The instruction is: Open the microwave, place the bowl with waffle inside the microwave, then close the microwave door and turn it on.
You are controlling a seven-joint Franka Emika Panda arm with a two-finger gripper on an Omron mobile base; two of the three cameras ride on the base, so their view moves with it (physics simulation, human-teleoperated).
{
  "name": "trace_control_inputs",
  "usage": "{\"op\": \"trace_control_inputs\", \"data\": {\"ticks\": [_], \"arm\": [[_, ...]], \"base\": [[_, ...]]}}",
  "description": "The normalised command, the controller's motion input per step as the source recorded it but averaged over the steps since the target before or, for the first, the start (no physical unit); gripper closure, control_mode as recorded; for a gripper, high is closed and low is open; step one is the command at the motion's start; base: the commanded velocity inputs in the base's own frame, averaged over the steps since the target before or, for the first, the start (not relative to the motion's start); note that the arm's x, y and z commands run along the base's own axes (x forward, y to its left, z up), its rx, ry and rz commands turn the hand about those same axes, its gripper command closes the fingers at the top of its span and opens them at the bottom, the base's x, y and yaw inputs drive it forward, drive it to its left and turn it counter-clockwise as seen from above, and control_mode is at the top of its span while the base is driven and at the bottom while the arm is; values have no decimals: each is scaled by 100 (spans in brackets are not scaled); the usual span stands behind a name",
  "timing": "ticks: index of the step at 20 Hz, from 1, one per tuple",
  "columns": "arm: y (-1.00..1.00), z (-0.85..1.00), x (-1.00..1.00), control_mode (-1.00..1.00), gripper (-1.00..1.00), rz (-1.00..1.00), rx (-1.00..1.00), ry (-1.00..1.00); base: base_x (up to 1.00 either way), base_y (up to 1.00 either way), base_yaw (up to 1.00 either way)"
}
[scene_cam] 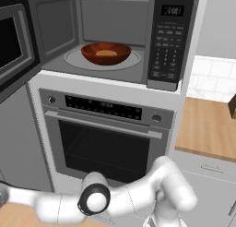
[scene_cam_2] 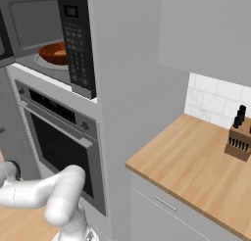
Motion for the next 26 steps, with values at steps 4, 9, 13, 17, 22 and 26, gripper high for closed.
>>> {"op": "trace_control_inputs", "data": {"ticks": [4,9,13,17,22,26], "arm": [[26,2,3,-100,-100,-28,0,35],[11,20,13,-100,-100,-23,-2,12],[30,0,62,-100,-100,-21,-7,5],[44,4,41,-100,-100,-17,-13,-11],[31,19,2,-100,-100,-13,-8,-32],[-1,37,-3,-100,-100,-9,-1,-28]], "base": [[0,0,0],[0,0,0],[0,0,0],[0,0,0],[0,0,0],[0,0,0]]}}
